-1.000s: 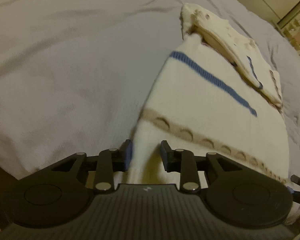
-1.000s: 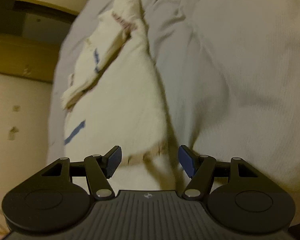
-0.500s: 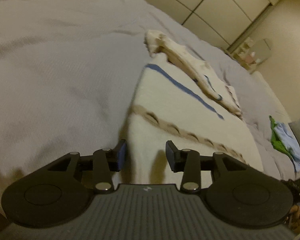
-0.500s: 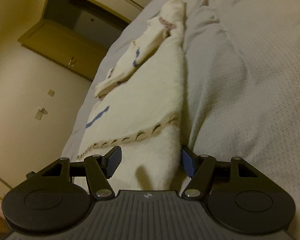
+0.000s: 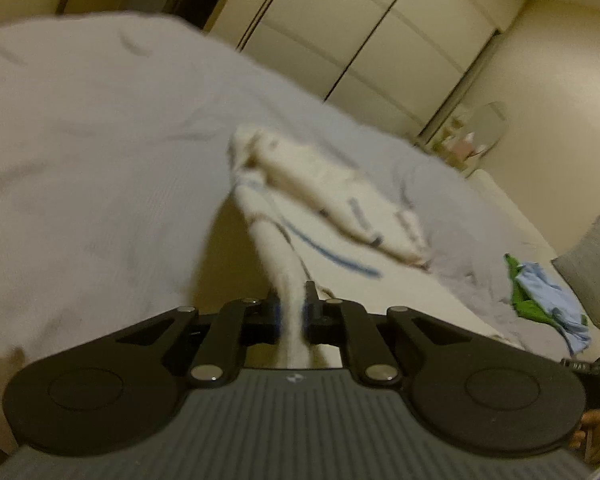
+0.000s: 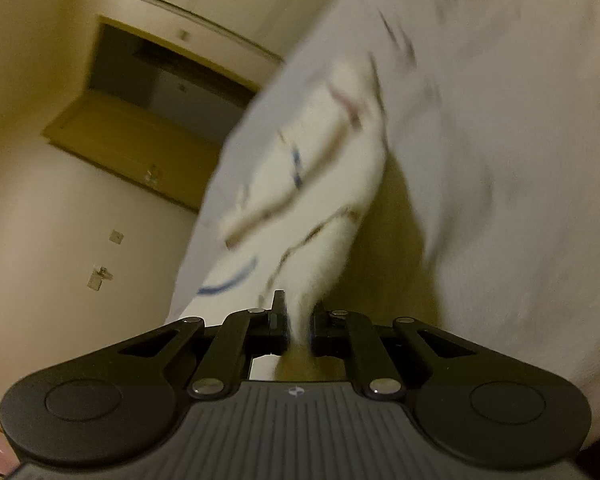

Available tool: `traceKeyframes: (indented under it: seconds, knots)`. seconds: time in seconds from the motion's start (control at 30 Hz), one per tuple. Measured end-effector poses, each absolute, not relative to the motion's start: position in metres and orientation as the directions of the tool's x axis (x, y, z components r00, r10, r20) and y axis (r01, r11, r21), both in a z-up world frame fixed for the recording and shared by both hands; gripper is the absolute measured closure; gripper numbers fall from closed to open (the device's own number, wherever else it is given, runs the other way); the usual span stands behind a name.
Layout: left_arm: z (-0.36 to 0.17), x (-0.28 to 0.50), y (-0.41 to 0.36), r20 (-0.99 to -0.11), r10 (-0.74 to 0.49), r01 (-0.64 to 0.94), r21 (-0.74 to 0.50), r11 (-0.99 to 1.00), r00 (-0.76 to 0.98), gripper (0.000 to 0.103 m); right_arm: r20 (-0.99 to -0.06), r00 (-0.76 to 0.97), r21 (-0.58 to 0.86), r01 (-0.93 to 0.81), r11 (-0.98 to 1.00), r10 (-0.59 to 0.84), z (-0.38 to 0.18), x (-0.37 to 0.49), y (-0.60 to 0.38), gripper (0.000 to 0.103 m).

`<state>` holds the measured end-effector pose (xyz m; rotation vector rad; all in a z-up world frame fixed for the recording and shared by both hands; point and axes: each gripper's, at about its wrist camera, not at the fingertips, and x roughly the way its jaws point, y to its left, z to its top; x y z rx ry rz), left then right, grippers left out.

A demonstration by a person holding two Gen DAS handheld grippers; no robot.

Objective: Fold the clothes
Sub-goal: 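Lift the hem with both grippers and fold it over toward the collar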

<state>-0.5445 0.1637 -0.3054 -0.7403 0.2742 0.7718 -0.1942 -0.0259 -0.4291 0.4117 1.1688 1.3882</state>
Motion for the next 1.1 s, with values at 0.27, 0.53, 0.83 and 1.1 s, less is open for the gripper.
traceKeyframes:
  seconds: [0.27,0.53,0.83,1.1]
  knots:
    - [-0.375,-0.523,0.127,-0.690,0.479,-0.826,-0.335,0.454,0.543,0.095,-0.592,-0.180,0.720,-0.556,0.415,0.785,-0.475,-0.198,-0.034,0.092]
    - [-0.370,-0.503,0.060,-0.651,0.655,-0.804,0.114,0.583,0.383,0.085,-0.658,0.151,0.246,-0.882,0.401,0.738,-0.449,-0.263,-0.056,0.057]
    - [-0.440,-0.443,-0.013,-0.457,0.814,-0.386,0.721,0.575,0.358,0.065,-0.610,0.336,-0.446,-0.894,0.040,0.718,-0.497,-0.380,-0.043,0.032]
    - [-0.481,-0.446,0.000,-0.285,0.909,-0.228,0.905,0.360,0.306,0.063,-0.504,0.486,-0.728,-0.684,-0.048,0.714,-0.536,-0.394,-0.036,0.031]
